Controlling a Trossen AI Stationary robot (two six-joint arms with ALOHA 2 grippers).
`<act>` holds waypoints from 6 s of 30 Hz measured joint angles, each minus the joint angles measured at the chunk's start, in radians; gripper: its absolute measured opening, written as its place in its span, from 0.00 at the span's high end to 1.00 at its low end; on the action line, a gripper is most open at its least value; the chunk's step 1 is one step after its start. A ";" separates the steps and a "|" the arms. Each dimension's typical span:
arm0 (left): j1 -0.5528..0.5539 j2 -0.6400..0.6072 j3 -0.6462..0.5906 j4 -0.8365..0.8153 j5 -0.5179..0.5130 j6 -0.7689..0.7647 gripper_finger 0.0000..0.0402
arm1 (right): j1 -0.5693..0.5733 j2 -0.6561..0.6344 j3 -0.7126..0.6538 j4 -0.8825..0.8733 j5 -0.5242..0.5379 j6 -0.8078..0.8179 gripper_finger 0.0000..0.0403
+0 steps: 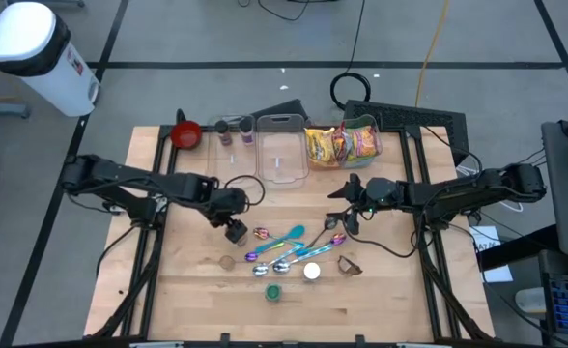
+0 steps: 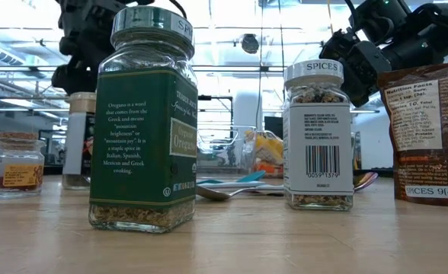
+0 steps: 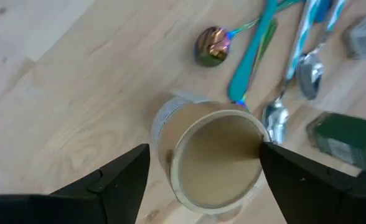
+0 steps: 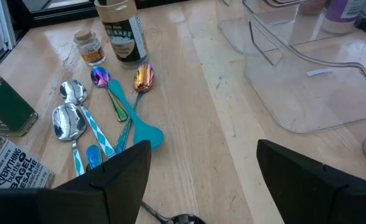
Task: Pick & Place Food Item
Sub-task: Put the gold seasoning bottle into the left transparent bin
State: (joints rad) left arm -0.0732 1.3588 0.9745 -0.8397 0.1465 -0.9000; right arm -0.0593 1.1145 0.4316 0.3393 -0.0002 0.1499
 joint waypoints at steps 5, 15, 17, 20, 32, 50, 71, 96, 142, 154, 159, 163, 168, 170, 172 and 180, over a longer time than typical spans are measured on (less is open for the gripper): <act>0.003 0.022 0.001 0.013 0.034 0.040 0.23 | 0.000 0.000 0.000 0.000 0.000 0.003 0.30; 0.022 0.020 0.001 0.026 0.052 0.148 0.23 | 0.000 0.000 0.000 0.000 0.000 0.003 0.30; 0.042 0.020 0.000 0.026 0.101 0.159 0.23 | 0.000 0.000 0.000 0.000 0.000 0.003 0.30; 0.073 0.020 -0.001 0.024 0.185 0.168 0.23 | 0.000 0.000 0.000 0.000 0.000 0.003 0.30; 0.041 0.020 -0.001 0.027 0.131 0.244 0.23 | 0.000 0.000 0.000 0.002 0.000 0.014 0.30; -0.140 0.030 0.085 -0.029 -0.281 0.555 0.23 | 0.000 0.000 0.000 0.007 0.000 0.013 0.30; -0.147 0.097 0.085 0.022 -0.253 0.526 0.23 | 0.000 0.000 0.000 0.005 -0.001 0.011 0.30; -0.088 0.099 0.064 -0.339 -0.300 -0.066 0.23 | 0.000 0.000 -0.001 0.003 -0.001 0.011 0.30; -0.085 0.101 -0.087 -0.110 -0.110 -0.036 0.31 | 0.002 0.000 0.000 0.016 -0.003 0.019 0.30; -0.065 0.101 0.230 0.146 -0.251 0.439 0.31 | 0.002 0.000 0.000 0.039 -0.004 0.020 0.30; -0.059 0.111 0.243 0.302 -0.255 0.581 0.31 | 0.003 0.011 0.000 0.125 -0.004 0.022 0.30; -0.042 0.110 0.244 0.486 -0.301 0.721 0.31 | 0.011 0.057 0.000 0.287 -0.004 0.005 0.30; -0.013 0.126 0.246 0.679 -0.288 0.879 0.31 | 0.030 0.140 0.000 0.504 -0.003 -0.050 0.30; 0.000 0.135 0.245 0.676 -0.262 0.893 0.31 | 0.038 0.166 0.000 0.559 -0.002 -0.065 0.30; 0.011 0.154 0.245 0.689 -0.241 0.890 0.31 | 0.041 0.181 0.000 0.578 -0.002 -0.089 0.30; 0.036 0.247 0.245 0.603 -0.241 0.820 0.31 | 0.021 0.176 0.026 0.658 -0.016 -0.081 0.30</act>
State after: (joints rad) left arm -0.0371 1.6054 1.2190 -0.2368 -0.0949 -0.0803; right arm -0.0385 1.2905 0.4579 0.9976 -0.0161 0.0686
